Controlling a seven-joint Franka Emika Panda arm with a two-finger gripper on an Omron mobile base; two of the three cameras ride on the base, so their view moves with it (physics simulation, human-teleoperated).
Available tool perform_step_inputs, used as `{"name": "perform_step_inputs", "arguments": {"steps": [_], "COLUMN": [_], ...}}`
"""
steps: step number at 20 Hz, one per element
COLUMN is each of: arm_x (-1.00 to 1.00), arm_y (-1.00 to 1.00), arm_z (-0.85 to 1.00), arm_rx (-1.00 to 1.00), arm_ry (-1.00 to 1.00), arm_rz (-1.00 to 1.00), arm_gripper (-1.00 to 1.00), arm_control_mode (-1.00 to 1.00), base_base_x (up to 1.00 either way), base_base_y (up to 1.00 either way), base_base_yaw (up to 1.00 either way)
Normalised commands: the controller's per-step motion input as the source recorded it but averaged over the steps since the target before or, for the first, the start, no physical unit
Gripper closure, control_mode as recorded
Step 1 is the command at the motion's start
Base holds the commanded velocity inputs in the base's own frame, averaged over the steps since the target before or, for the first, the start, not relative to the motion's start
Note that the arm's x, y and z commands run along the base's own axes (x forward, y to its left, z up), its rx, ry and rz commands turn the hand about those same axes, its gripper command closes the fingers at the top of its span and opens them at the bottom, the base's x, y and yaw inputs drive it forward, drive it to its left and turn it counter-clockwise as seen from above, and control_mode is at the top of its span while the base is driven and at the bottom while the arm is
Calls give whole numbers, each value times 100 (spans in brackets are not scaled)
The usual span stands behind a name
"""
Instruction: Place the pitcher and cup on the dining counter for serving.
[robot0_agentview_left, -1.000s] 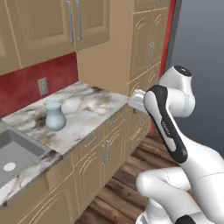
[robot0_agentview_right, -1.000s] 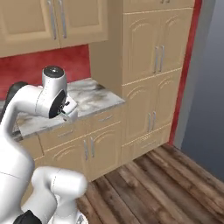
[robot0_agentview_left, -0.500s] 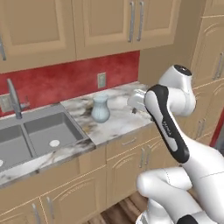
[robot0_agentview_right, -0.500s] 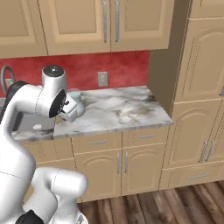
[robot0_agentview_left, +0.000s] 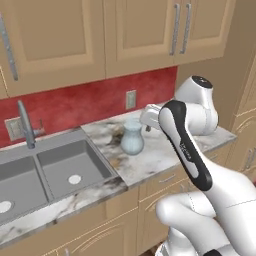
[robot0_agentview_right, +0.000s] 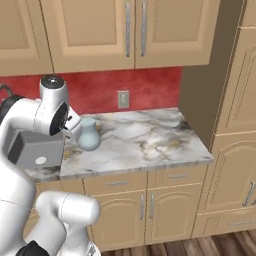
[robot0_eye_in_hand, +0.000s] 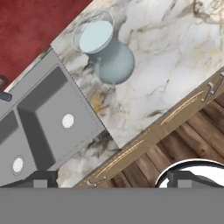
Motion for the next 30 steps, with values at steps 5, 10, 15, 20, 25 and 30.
{"name": "perform_step_inputs", "arguments": {"steps": [5,10,15,20,25,30], "arm_x": [0,0,0,0,0,15], "arm_y": [0,0,0,0,0,0], "arm_z": [0,0,0,0,0,-16], "arm_rx": [0,0,0,0,0,-11], "arm_ry": [0,0,0,0,0,2], "arm_rz": [0,0,0,0,0,-9], "arm_gripper": [-100,-100,-100,-100,-100,-100], "arm_control_mode": [100,100,100,100,100,-100], "base_base_x": [13,0,20,43,30,5], "base_base_y": [33,47,36,5,5,2], "base_base_yaw": [0,-2,-11,-8,-12,-3]}}
